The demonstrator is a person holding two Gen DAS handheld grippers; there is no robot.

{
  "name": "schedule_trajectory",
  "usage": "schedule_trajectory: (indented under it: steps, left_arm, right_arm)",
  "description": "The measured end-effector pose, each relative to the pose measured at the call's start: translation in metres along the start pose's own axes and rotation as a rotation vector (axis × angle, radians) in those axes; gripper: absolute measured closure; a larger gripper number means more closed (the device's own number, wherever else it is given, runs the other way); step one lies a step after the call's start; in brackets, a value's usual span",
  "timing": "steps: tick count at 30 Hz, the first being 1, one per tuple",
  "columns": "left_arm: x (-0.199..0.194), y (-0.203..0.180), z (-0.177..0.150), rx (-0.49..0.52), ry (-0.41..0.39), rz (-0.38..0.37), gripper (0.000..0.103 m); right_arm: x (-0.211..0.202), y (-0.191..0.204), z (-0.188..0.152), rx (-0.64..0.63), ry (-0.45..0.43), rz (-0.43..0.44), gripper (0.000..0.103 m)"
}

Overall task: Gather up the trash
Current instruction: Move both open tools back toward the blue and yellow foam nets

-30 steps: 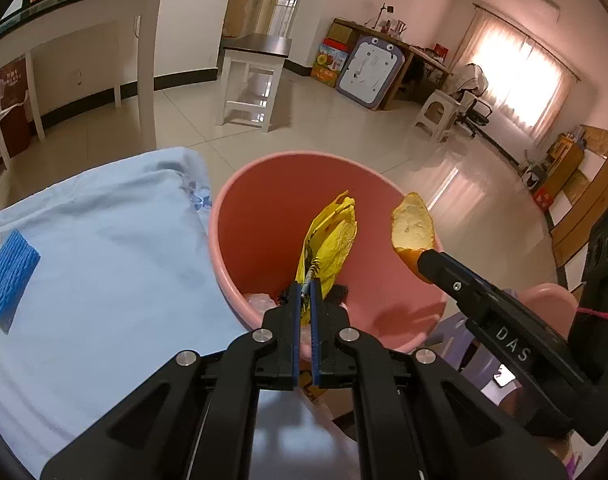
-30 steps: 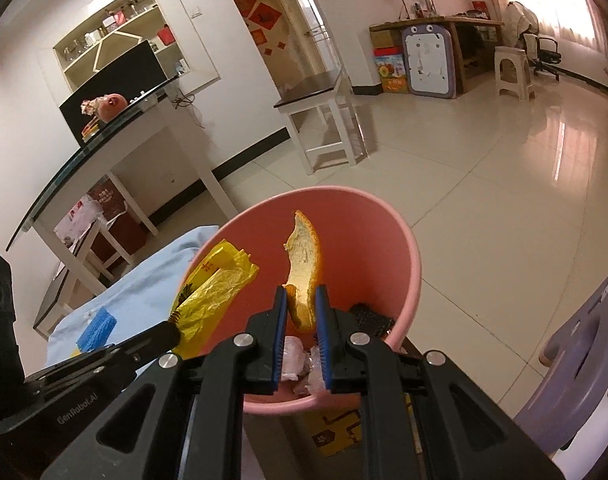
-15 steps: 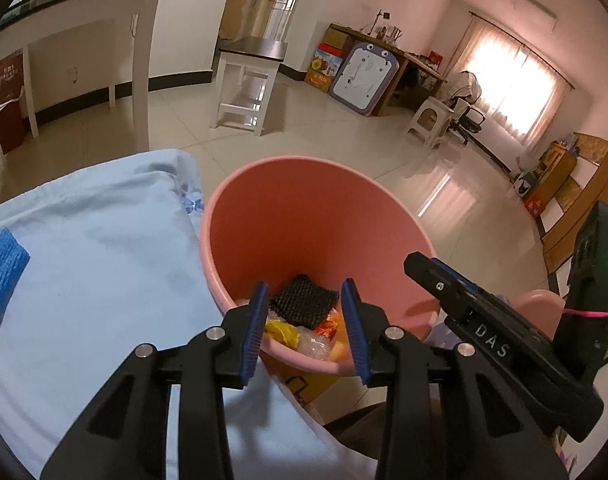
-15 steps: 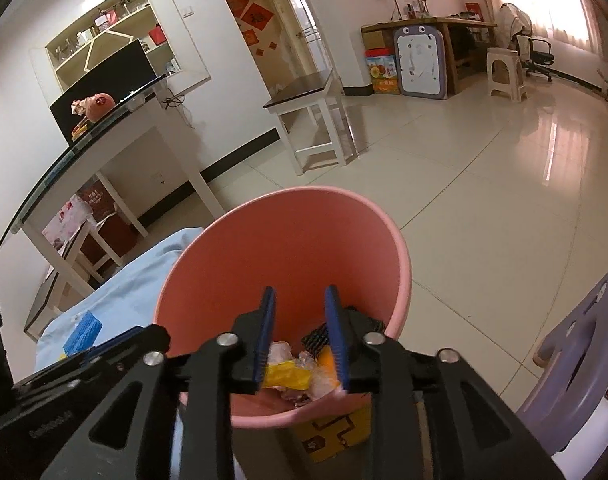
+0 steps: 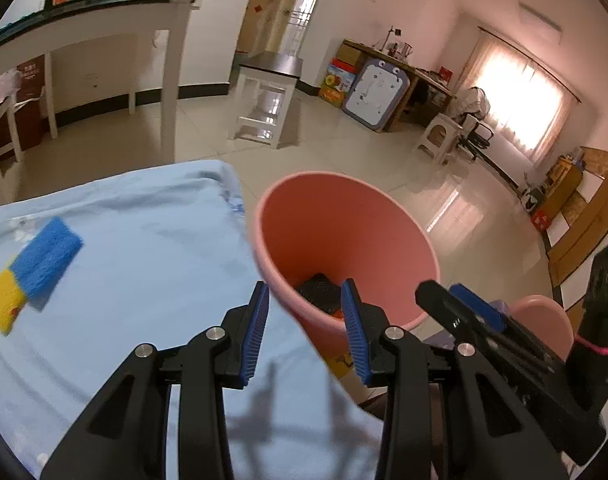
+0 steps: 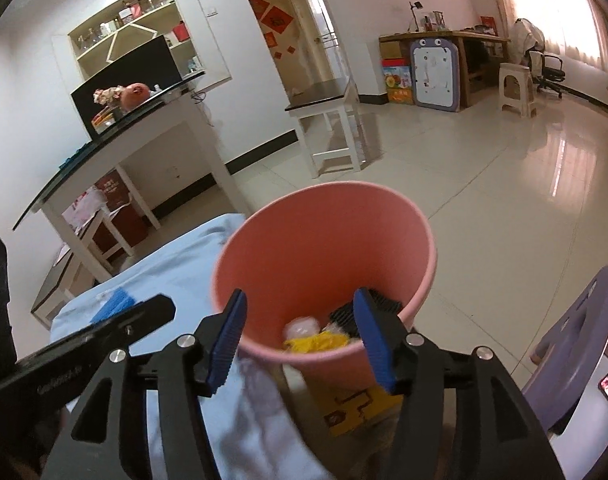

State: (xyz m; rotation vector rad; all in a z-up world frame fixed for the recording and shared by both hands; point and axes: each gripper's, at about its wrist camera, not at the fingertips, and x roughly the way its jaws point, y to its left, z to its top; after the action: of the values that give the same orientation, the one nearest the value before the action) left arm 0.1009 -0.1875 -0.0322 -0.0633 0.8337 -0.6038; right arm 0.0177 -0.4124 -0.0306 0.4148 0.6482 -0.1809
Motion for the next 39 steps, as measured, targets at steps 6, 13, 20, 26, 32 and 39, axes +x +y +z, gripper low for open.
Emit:
schedule_trajectory:
  steps: [6,13,20,26,32,39]
  left_arm:
    - [-0.028,0.013,-0.011,-0.004,-0.011,0.059,0.065]
    - [-0.057,0.034,-0.027,-0.035,-0.032,0.083,0.065]
    - [-0.075,0.053,-0.047,-0.038,-0.030,0.126,0.065]
    - [-0.087,0.084,-0.066,-0.065,-0.019,0.181,0.065]
    - [-0.098,0.129,-0.075,-0.099,-0.003,0.246,0.065]
    - [-0.114,0.183,-0.073,-0.087,-0.003,0.302,0.065]
  right_arm:
    - [-0.029,0.020,-0.020,0.007,-0.020,0.016,0.047]
    - [-0.049,0.046,-0.041,-0.035,-0.024,0.033,0.044]
    - [-0.053,0.075,-0.057,-0.087,0.005,0.072,0.043]
    - [-0.044,0.097,-0.067,-0.132,0.039,0.094,0.043]
    - [-0.026,0.119,-0.074,-0.170,0.089,0.120,0.043]
    - [-0.005,0.153,-0.080,-0.239,0.140,0.154,0.043]
